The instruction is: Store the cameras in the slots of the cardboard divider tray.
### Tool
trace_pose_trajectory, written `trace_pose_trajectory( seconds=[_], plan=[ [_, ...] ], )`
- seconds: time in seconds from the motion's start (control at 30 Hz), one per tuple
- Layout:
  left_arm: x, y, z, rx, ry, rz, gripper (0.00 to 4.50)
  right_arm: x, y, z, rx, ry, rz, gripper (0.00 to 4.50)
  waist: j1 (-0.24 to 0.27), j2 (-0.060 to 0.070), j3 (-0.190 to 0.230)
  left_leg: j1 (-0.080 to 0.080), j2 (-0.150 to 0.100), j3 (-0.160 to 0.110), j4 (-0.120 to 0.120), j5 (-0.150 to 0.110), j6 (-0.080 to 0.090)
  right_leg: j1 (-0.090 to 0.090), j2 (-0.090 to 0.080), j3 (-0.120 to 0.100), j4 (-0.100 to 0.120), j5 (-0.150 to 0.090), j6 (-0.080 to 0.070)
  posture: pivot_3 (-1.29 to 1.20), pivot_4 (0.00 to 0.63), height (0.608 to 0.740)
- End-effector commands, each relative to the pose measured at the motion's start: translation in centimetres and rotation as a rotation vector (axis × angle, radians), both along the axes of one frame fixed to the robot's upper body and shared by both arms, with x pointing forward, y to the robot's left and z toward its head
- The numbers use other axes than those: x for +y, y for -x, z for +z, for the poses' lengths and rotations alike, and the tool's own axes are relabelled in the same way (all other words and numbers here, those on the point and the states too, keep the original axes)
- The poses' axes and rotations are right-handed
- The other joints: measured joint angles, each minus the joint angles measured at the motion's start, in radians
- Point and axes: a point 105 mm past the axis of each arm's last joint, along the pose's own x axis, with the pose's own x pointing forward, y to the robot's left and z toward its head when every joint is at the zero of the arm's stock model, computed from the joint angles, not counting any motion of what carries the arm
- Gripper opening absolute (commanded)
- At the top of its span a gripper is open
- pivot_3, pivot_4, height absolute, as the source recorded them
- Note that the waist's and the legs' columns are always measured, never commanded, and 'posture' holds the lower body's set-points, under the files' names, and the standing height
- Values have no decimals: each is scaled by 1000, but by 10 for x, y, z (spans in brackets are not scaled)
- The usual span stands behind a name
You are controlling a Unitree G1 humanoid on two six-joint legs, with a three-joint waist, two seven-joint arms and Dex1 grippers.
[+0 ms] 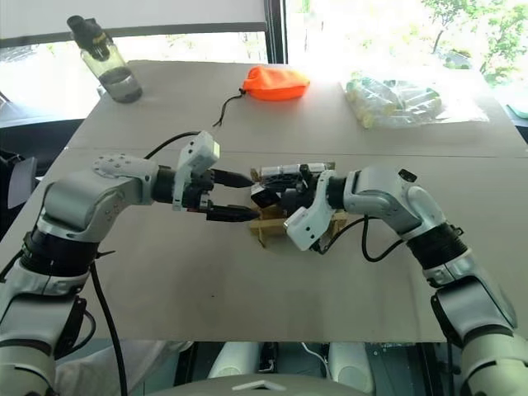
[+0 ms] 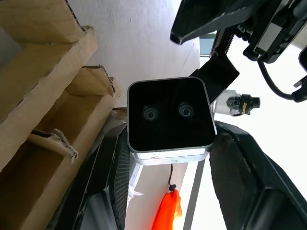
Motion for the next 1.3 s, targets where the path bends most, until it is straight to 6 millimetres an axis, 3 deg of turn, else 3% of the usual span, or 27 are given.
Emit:
trace_pose_trajectory(
  seconds=[0.03,0.23,0.33,0.53,0.7,0.87,0.9,1.03,1.3],
  plan=[
    [0,1,9,-30,-10,-13,4500,9,7,15,-43,-35,48,1811,-1,0,0,0,0,0,0,0,0,0,0,0,0,0,0,0,150,726],
    [2,0,10,-28,-6,4,4500,19,10,15,-17,-50,70,1811,-4,0,0,0,0,0,0,0,0,0,0,0,0,0,0,0,150,726],
    [3,-1,10,-25,-4,8,3703,22,10,16,-16,-46,81,1811,-4,0,0,0,0,0,0,0,0,0,0,0,1,0,0,0,150,726],
    [-3,1,8,-23,2,-7,847,26,9,19,-23,-49,92,1811,-3,0,0,0,0,-1,0,0,0,0,0,0,0,0,0,0,150,726],
    [-7,-1,11,-40,15,-1,764,25,9,14,22,-48,75,1811,-4,0,0,0,0,0,0,0,0,0,0,0,1,0,0,0,150,726],
    [-6,1,13,-57,11,-14,764,12,12,9,169,-118,15,4199,-2,0,0,0,0,-1,0,0,0,0,0,-1,0,0,0,0,150,726],
    [-6,2,13,-59,10,-16,764,6,13,7,218,-133,-9,4443,-1,0,0,-1,0,-2,0,0,0,0,0,-1,0,0,0,0,150,726],
    [-7,4,13,-68,6,-33,764,-25,24,2,394,-196,-94,4443,2,-1,1,-1,0,-2,1,0,0,0,-1,-2,0,0,0,0,150,726],
    [-15,-5,0,-140,-70,-80,764,-95,67,-11,1021,-440,-329,4443,25,-1,1,-1,0,-7,1,0,0,3,-1,-5,0,0,0,0,150,726]
  ],
)
